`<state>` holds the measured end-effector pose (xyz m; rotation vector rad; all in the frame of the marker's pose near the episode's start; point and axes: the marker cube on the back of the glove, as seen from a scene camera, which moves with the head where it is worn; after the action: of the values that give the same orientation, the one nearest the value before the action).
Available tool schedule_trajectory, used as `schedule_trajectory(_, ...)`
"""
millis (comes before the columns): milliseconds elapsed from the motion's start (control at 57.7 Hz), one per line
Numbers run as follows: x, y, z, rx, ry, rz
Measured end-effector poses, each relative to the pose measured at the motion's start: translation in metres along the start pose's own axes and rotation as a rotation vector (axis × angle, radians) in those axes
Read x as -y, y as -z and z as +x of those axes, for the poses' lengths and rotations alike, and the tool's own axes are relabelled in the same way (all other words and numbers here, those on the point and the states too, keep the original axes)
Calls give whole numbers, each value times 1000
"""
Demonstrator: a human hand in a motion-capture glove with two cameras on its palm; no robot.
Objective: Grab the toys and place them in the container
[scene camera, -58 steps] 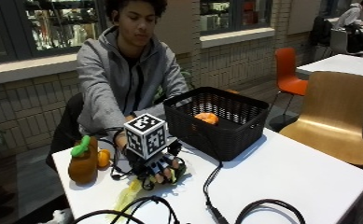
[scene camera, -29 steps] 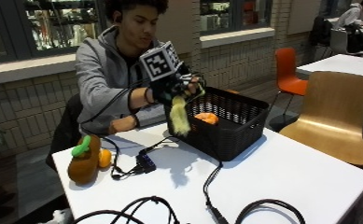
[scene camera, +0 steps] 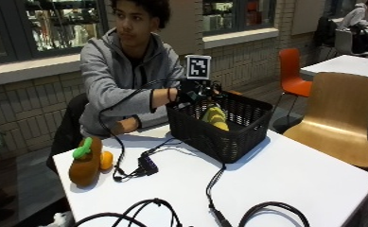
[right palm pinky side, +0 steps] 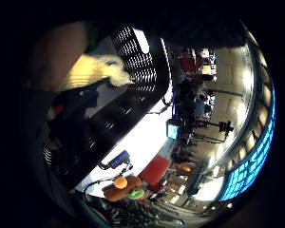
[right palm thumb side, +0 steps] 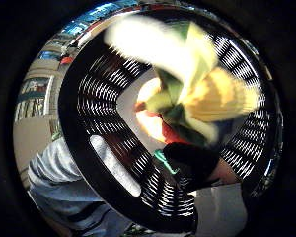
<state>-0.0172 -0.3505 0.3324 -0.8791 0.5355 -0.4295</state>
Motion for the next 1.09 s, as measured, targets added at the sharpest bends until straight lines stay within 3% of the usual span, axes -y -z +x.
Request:
schedule_trajectory(121, -13, 8, 13, 46, -110, 0)
schedule_trajectory(295, -74, 37, 15, 293, -105, -7)
schedule_trajectory(433, -167, 20, 43, 47, -71, -26)
schedule_trajectory(676, -322, -38, 46, 280, -619, -159)
schedule_trajectory(797, -377, -87, 39, 384, -782, -146)
schedule_trajectory(1022, -399, -148, 53, 461, -1033, -32)
schedule_trajectory(1092, -400, -160, 67, 482, -1170, 29)
